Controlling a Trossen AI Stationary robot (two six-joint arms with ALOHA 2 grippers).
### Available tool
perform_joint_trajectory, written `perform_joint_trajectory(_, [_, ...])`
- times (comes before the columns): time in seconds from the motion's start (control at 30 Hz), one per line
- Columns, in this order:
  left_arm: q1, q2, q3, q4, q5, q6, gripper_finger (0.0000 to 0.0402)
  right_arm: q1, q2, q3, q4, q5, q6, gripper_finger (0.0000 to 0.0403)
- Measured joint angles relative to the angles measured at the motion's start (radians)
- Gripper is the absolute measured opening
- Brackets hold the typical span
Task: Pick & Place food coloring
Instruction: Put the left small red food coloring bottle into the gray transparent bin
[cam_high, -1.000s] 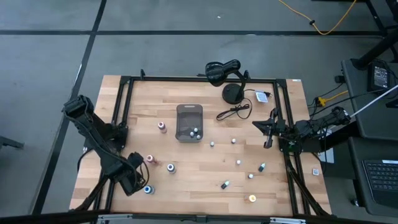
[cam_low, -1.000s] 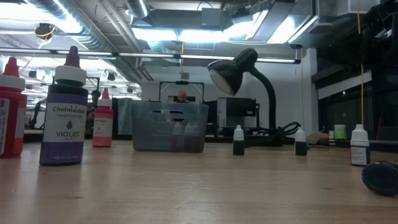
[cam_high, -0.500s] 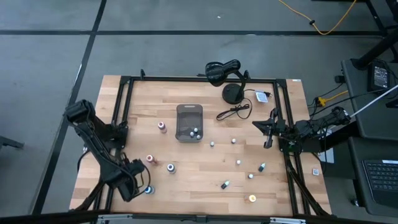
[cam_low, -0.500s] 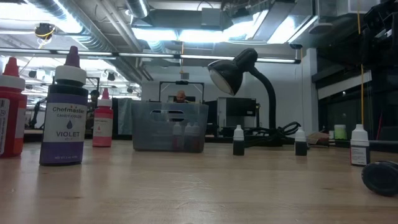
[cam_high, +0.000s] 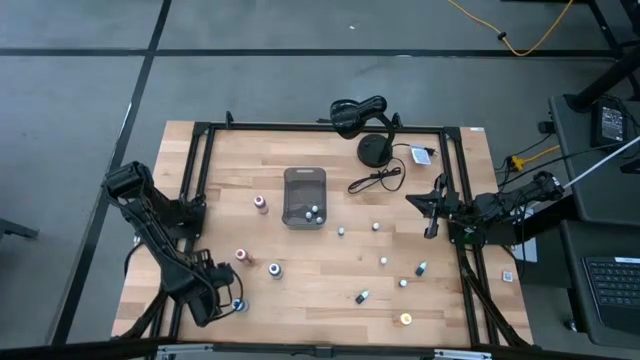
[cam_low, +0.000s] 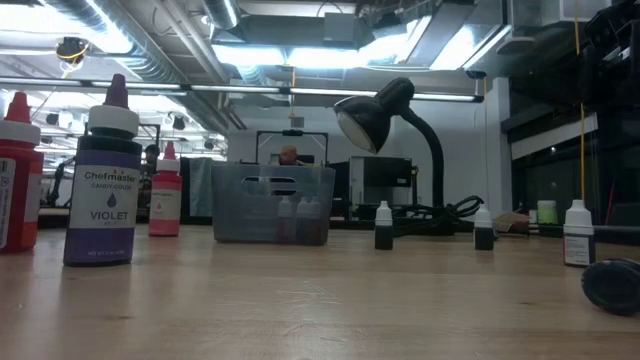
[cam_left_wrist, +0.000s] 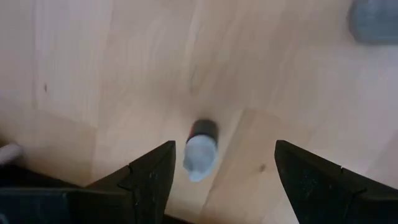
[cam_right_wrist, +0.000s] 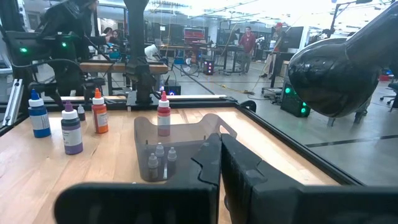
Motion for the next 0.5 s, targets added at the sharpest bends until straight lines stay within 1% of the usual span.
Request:
perform_joint_trajectory(0.17, [-0.002, 0.000, -0.002, -0.044, 0.004, -0.003, 0.0267, 0.000, 0.000, 0.000, 0.000, 0.000, 0.000, 0.0015])
perform_joint_trajectory(0.5, [-0.002, 0.000, -0.003, -0.043, -0.003, 0.036, 0.0267, 0.000, 0.000, 0.000, 0.000, 0.000, 0.000, 0.0015])
